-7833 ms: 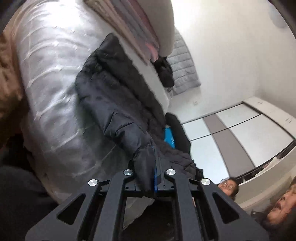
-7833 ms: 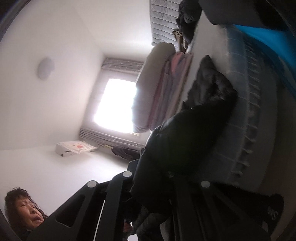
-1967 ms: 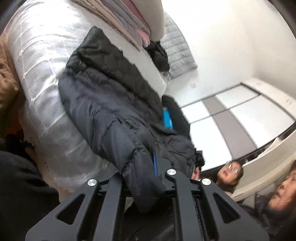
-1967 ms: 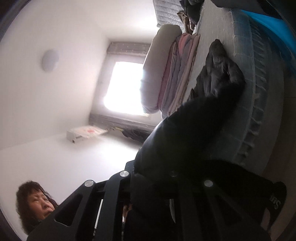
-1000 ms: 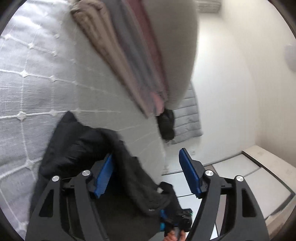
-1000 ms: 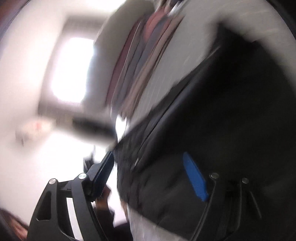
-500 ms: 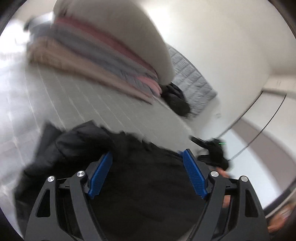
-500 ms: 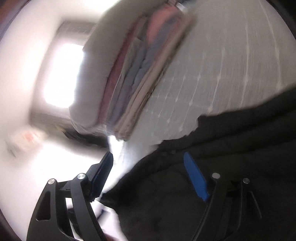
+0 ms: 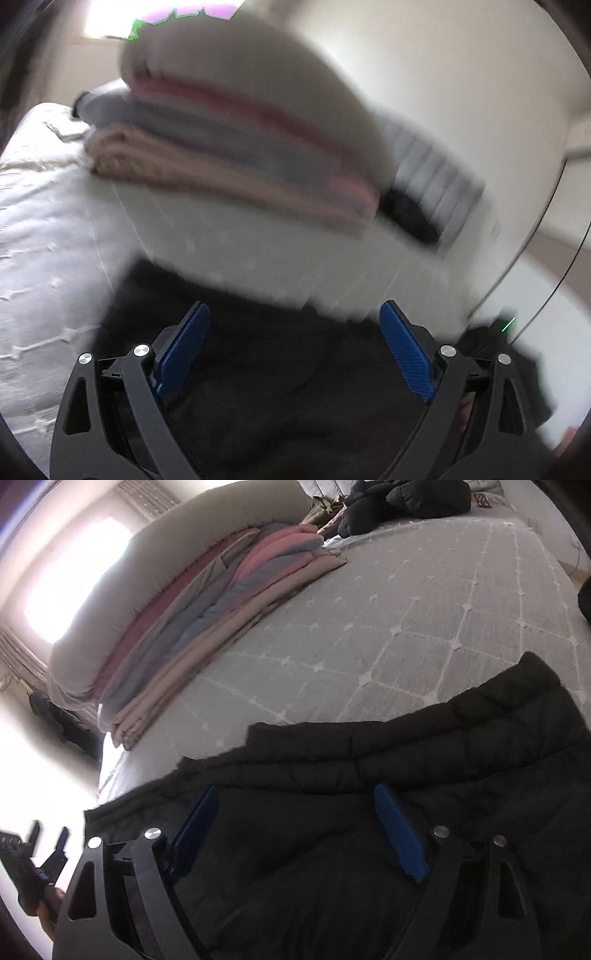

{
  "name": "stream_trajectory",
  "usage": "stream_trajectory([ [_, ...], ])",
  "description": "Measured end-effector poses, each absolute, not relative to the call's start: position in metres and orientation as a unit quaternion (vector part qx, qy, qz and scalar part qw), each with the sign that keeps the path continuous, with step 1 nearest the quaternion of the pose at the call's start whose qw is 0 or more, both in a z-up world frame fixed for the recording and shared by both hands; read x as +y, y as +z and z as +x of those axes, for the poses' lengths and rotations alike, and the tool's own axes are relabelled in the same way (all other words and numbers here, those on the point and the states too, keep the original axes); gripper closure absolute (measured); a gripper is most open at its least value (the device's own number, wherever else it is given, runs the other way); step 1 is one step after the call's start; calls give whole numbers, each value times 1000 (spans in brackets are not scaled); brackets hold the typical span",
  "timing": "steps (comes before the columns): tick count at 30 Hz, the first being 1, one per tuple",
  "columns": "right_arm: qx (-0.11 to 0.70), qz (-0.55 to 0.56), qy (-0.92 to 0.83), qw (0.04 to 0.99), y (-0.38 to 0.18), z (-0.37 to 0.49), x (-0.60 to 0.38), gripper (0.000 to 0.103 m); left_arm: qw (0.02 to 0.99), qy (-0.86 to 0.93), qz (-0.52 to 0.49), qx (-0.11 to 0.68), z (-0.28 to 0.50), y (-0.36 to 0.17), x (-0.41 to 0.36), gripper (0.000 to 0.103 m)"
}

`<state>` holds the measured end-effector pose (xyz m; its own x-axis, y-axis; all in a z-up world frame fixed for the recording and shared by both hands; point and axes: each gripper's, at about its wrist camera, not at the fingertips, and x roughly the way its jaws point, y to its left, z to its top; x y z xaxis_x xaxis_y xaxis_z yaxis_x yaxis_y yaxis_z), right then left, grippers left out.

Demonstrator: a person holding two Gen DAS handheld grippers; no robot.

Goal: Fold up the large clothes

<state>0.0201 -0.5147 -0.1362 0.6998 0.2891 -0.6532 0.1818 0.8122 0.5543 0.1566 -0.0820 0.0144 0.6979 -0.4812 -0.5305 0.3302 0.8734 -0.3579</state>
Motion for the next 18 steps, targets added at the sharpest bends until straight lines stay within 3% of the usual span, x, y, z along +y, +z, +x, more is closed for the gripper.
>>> stream_trajectory([
  [4, 390, 297, 37, 871, -144, 27, -519, 18, 899, -210, -113, 367, 187, -27, -93, 14],
  [10, 389, 303, 46, 869, -147, 26, -519, 16, 896, -210, -105, 378, 188, -35, -94, 14],
  [16, 321, 310, 65, 893, -96, -58, -539, 16, 896, -203, -164, 360, 158, -8, -63, 14],
  [18, 307, 297, 55, 902, -91, -88, -546, 9, 901, -209, -167, 342, 142, 8, -56, 14],
])
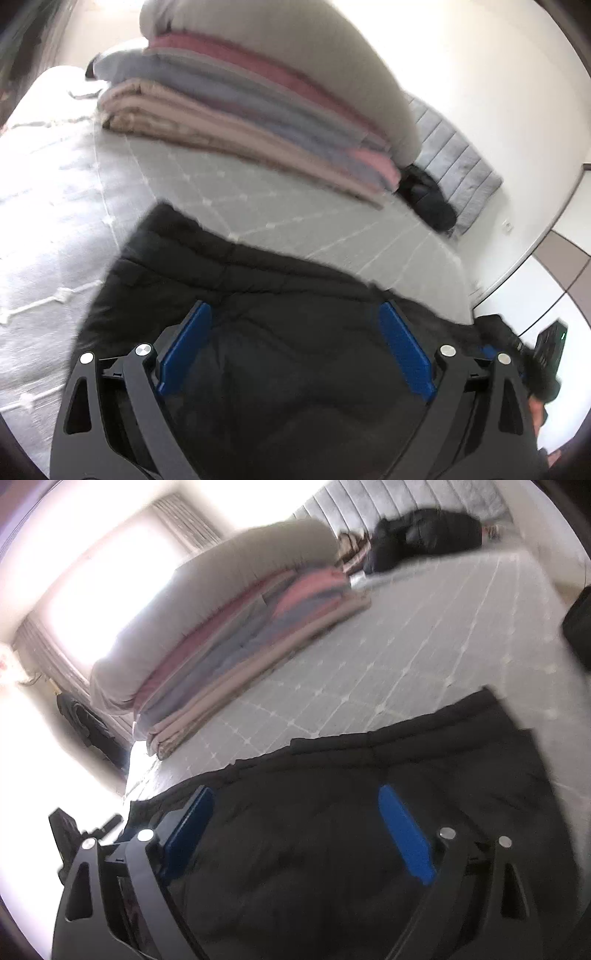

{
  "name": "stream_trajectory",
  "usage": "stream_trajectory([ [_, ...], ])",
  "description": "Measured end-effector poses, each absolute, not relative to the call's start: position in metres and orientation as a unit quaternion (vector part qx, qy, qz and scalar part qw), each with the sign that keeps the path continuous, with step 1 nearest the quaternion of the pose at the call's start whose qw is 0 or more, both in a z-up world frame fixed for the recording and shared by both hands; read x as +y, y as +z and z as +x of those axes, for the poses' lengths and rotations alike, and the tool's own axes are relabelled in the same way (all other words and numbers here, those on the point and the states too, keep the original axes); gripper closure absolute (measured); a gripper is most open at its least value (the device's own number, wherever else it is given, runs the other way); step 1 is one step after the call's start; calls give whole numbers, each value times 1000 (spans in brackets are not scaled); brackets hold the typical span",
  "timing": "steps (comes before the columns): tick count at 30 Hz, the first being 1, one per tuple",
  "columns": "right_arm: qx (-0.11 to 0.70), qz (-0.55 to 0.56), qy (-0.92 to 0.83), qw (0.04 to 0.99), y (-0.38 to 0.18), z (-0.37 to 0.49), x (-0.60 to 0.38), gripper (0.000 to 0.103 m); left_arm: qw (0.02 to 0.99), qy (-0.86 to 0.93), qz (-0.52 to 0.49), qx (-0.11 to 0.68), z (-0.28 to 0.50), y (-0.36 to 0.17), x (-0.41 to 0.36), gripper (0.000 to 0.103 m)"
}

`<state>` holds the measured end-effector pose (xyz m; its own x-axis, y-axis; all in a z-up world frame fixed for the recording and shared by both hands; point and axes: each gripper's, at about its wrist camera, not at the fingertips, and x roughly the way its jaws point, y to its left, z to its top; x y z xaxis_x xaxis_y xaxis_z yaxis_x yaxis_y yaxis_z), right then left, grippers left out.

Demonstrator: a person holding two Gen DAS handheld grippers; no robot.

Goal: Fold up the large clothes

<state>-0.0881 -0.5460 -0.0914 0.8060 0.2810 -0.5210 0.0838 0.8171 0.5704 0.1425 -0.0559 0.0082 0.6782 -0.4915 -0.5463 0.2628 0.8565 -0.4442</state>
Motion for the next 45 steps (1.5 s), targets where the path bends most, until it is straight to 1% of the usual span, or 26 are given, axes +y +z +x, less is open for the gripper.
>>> stream_trajectory([
  [2, 338, 299, 31, 892, -109, -100, -552, 7, 905, -215, -160, 330, 123, 22, -50, 14],
  [4, 420, 305, 35, 854, -147, -93, -556, 7, 906, -215, -156, 329, 103, 28, -41, 14],
  [5, 421, 307, 45, 852, -152, -98, -558, 7, 906, -214, -157, 330, 94, 28, -34, 14],
  [7, 402, 341, 42, 848, -139, -117, -565, 7, 901, -208, -166, 343, 76, 24, -15, 14],
  [8, 373, 372, 55, 848, -128, -133, -569, 7, 895, -202, -179, 356, 67, 20, -3, 14],
  [9, 349, 392, 66, 849, -117, -149, -571, 7, 885, -201, -197, 371, 59, 15, 10, 14],
  [12, 316, 425, 84, 844, -104, -191, -572, 7, 852, -203, -254, 410, 39, -5, 44, 14],
  [15, 278, 450, 49, 847, -106, -237, -579, 7, 841, -195, -269, 427, 19, -18, 69, 14],
  [18, 238, 505, -14, 830, -127, -290, -600, 7, 832, -199, -277, 438, 1, -27, 87, 14],
  [22, 263, 545, -64, 793, -162, -326, -621, 7, 789, -193, -326, 483, -11, -59, 108, 14],
  [24, 283, 565, -69, 772, -181, -336, -625, 7, 777, -197, -343, 490, -10, -66, 108, 14],
  [29, 285, 615, -34, 734, -204, -343, -626, 7, 753, -201, -380, 497, 4, -85, 94, 14],
  [40, 262, 683, 3, 682, -236, -302, -637, 8, 784, -169, -373, 467, 23, -86, 62, 15],
  [41, 259, 680, 5, 686, -234, -302, -636, 10, 786, -169, -370, 465, 25, -85, 59, 24],
  [42, 251, 675, 11, 694, -231, -299, -636, 25, 790, -171, -364, 463, 27, -84, 57, 33],
  [43, 251, 670, 17, 699, -229, -296, -636, 52, 793, -169, -353, 466, 30, -83, 54, 50],
  [44, 254, 667, 17, 700, -228, -294, -635, 56, 798, -164, -349, 464, 33, -83, 54, 69],
  [45, 251, 668, 18, 700, -227, -293, -635, 66, 799, -165, -353, 459, 36, -81, 57, 73],
])
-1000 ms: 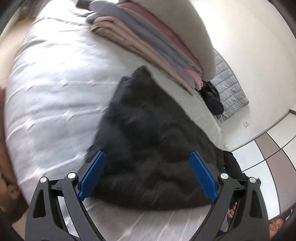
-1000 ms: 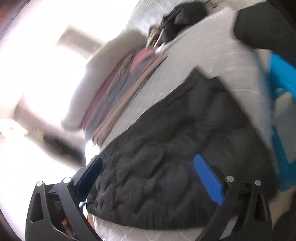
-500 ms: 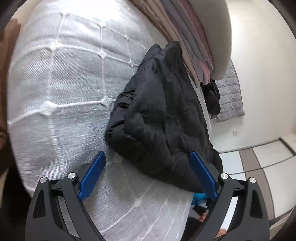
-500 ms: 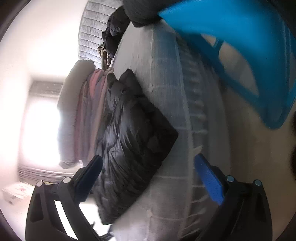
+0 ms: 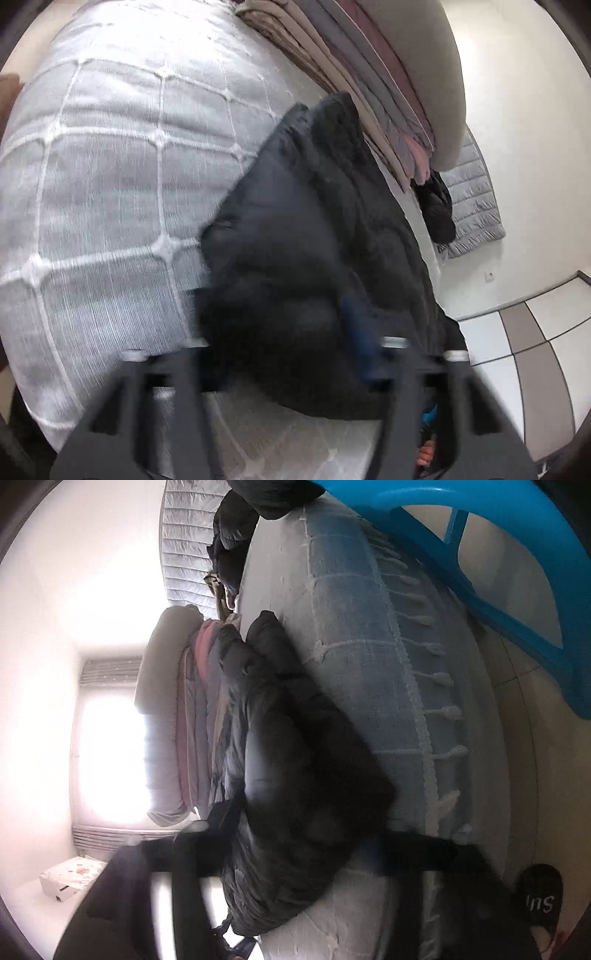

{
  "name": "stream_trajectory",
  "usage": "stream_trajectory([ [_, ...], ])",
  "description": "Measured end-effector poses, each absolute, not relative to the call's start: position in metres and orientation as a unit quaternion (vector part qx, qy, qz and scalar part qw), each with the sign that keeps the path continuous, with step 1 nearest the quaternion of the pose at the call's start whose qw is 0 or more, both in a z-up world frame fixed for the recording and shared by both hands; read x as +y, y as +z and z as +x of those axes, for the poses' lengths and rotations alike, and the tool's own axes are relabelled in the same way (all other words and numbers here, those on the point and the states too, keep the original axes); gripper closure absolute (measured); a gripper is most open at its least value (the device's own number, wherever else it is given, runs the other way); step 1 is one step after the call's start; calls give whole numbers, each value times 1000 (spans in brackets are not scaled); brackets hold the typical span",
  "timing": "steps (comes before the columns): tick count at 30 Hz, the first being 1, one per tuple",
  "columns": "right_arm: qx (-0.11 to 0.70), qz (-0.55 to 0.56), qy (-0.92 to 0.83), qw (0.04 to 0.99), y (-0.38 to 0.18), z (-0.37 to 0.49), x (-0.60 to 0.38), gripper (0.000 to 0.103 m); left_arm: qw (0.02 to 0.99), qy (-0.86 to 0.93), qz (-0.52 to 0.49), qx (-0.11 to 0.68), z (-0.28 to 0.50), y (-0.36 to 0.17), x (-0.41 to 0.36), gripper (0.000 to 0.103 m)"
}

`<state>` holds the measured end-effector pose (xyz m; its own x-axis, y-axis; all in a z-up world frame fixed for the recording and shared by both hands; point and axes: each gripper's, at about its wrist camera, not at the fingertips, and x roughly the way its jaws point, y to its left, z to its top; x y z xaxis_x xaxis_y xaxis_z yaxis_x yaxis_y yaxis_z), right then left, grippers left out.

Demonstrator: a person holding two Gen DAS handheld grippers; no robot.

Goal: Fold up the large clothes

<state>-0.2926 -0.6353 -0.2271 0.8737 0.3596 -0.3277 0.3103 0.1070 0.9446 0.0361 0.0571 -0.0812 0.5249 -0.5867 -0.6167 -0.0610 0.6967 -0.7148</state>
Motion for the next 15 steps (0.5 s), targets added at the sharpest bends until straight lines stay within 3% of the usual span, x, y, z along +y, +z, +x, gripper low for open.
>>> stream_trajectory([
  [1, 247, 668, 23, 701, -226, -292, -635, 76, 799, -167, -361, 450, 38, -79, 61, 78],
  [6, 236, 650, 50, 721, -208, -290, -624, 77, 822, -164, -340, 426, 38, -61, 69, 81],
  [8, 235, 666, 44, 707, -218, -291, -625, 72, 803, -154, -347, 460, 41, -74, 72, 69],
  [10, 234, 684, 39, 690, -231, -292, -627, 57, 780, -139, -370, 484, 41, -88, 81, 59],
  [15, 220, 694, 36, 685, -233, -290, -632, 40, 806, -89, -399, 429, 25, -73, 111, 50],
])
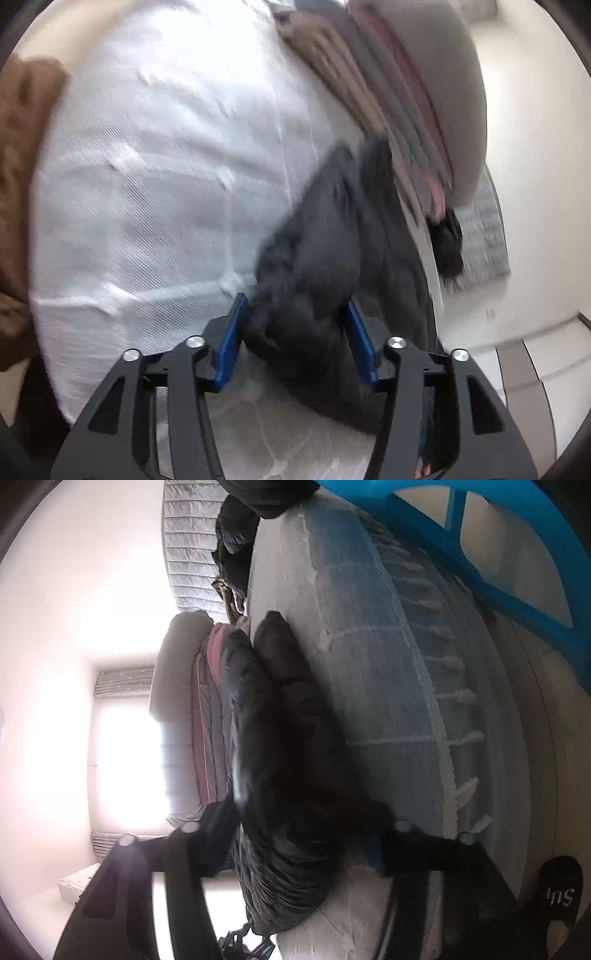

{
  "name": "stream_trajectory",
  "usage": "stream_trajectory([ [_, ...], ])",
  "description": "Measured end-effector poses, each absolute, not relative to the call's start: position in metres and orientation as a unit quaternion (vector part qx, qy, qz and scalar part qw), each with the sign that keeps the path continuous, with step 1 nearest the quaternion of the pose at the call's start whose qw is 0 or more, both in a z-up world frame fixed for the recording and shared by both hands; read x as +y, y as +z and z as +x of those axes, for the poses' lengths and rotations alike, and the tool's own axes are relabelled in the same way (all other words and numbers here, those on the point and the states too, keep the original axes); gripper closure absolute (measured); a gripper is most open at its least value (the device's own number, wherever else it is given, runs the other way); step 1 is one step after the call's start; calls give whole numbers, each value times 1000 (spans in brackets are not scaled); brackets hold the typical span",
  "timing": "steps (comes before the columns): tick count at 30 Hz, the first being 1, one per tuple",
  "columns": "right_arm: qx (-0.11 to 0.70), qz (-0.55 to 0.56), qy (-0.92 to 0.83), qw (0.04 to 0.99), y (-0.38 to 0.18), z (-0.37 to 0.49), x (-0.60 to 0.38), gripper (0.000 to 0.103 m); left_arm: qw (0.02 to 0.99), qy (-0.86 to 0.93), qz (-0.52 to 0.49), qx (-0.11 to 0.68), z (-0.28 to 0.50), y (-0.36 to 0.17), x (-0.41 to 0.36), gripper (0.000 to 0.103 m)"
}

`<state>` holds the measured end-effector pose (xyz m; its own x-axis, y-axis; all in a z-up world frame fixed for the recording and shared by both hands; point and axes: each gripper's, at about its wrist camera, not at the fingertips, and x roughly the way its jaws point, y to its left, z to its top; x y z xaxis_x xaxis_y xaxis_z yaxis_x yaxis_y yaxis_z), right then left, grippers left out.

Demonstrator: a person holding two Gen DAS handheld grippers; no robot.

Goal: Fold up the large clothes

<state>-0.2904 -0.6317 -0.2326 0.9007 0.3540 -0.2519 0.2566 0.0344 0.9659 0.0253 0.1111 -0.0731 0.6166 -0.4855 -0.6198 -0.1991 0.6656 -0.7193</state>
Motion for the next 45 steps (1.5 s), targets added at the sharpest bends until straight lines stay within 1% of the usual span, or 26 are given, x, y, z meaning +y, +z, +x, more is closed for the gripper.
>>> stream_trajectory([
  [4, 203, 706, 37, 677, -236, -292, -636, 39, 828, -73, -411, 374, 13, -53, 123, 46],
  [7, 201, 712, 46, 671, -242, -291, -638, 39, 842, -104, -393, 356, 8, -40, 110, 44],
  [9, 198, 707, 51, 676, -240, -289, -638, 39, 850, -121, -378, 346, 6, -33, 100, 38],
  [10, 196, 704, 54, 681, -238, -288, -638, 40, 856, -130, -365, 343, 7, -28, 85, 35],
  [12, 194, 698, 57, 687, -235, -288, -638, 47, 860, -142, -352, 342, 7, -24, 79, 34],
  [13, 194, 697, 57, 688, -235, -289, -637, 54, 862, -143, -347, 341, 6, -22, 74, 34],
  [16, 190, 700, 57, 686, -237, -291, -637, 61, 863, -131, -352, 338, 7, -22, 75, 34],
  [18, 189, 700, 59, 686, -239, -290, -638, 61, 862, -118, -361, 336, 8, -25, 83, 34],
  [19, 191, 702, 59, 683, -240, -289, -639, 58, 859, -103, -369, 340, 8, -28, 91, 33],
  [20, 191, 710, 58, 675, -244, -289, -639, 52, 853, -97, -377, 349, 8, -33, 97, 33],
  [21, 193, 716, 46, 669, -247, -290, -641, 40, 846, -91, -386, 358, 6, -40, 104, 33],
  [23, 177, 722, 9, 669, -248, -303, -648, 38, 817, -81, -421, 385, 5, -58, 118, 33],
  [24, 166, 718, -3, 676, -245, -310, -651, 35, 793, -85, -447, 405, 6, -72, 125, 33],
  [26, 157, 692, -28, 705, -231, -322, -654, 35, 762, -98, -481, 423, 4, -88, 133, 33],
  [29, 145, 619, -60, 769, -193, -331, -647, 35, 766, -111, -468, 427, 4, -86, 131, 33],
  [31, 140, 552, -66, 819, -160, -327, -635, 34, 765, -121, -463, 431, 6, -85, 123, 33],
  [32, 144, 518, -69, 840, -146, -323, -626, 33, 763, -129, -462, 433, 7, -86, 118, 33],
  [33, 158, 481, -70, 859, -134, -316, -616, 27, 762, -140, -455, 439, 10, -85, 109, 33],
  [35, 189, 445, -72, 872, -128, -303, -605, 27, 760, -156, -446, 445, 14, -85, 95, 33],
  [40, 212, 491, -82, 841, -153, -302, -614, 27, 778, -146, -417, 447, 35, -86, 65, 30],
  [43, 219, 472, -86, 850, -147, -300, -610, 27, 787, -125, -404, 449, 50, -90, 50, 30],
  [44, 230, 444, -82, 862, -139, -293, -602, 25, 793, -126, -391, 450, 55, -88, 44, 43],
  [45, 250, 420, -77, 869, -133, -282, -593, 16, 797, -125, -386, 448, 58, -86, 43, 56],
])
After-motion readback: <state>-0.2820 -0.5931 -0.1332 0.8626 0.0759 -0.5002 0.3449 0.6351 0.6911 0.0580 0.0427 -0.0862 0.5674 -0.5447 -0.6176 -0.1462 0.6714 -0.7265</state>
